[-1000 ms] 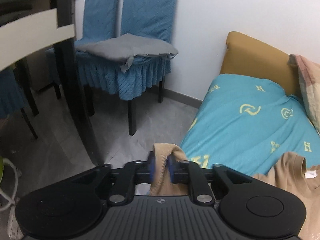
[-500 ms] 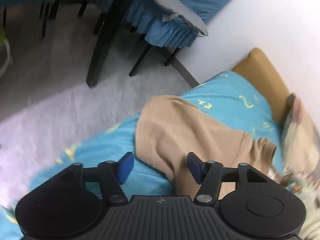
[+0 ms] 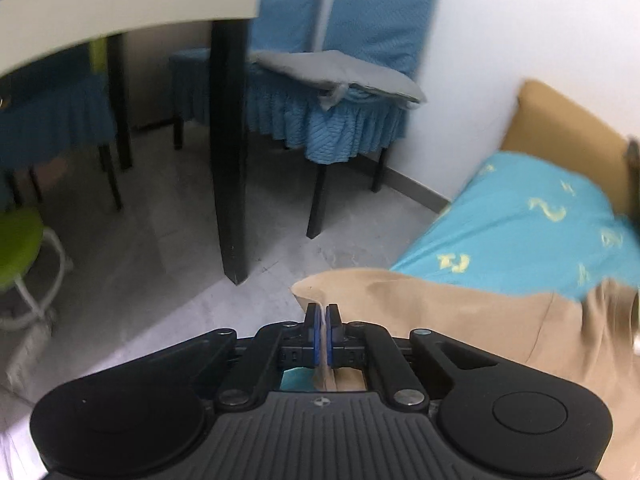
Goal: Fold clothes
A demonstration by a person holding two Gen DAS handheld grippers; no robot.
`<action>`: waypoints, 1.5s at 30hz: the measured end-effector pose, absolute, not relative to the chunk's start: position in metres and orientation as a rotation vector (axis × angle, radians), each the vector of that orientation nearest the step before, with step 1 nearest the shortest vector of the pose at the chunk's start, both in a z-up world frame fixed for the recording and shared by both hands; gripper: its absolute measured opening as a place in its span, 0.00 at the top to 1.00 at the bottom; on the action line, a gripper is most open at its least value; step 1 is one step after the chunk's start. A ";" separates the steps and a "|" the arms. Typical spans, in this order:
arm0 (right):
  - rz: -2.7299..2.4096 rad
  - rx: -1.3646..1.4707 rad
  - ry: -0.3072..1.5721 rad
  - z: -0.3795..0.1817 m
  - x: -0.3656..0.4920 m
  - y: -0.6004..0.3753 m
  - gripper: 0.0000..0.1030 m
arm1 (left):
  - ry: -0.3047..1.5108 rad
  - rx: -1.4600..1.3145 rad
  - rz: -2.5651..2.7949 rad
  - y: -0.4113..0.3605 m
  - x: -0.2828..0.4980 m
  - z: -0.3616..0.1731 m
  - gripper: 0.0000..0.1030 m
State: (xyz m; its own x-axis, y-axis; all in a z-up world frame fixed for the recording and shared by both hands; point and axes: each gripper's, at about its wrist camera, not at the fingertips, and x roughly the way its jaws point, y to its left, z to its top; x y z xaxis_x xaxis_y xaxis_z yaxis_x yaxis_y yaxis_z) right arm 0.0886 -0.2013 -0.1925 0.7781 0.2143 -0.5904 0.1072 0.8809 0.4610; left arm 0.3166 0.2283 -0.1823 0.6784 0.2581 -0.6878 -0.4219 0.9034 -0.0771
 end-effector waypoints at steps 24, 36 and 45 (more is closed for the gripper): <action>0.014 0.362 0.552 -0.135 -0.009 -0.217 0.19 | 1.186 -0.272 -0.030 0.136 -0.020 -0.139 0.36; -0.046 0.469 0.549 -0.127 -0.045 -0.243 0.19 | 1.322 -0.277 -0.093 0.123 -0.026 -0.146 0.46; -0.044 0.528 0.572 -0.134 -0.045 -0.250 0.19 | 1.318 -0.246 -0.035 0.130 -0.035 -0.129 0.96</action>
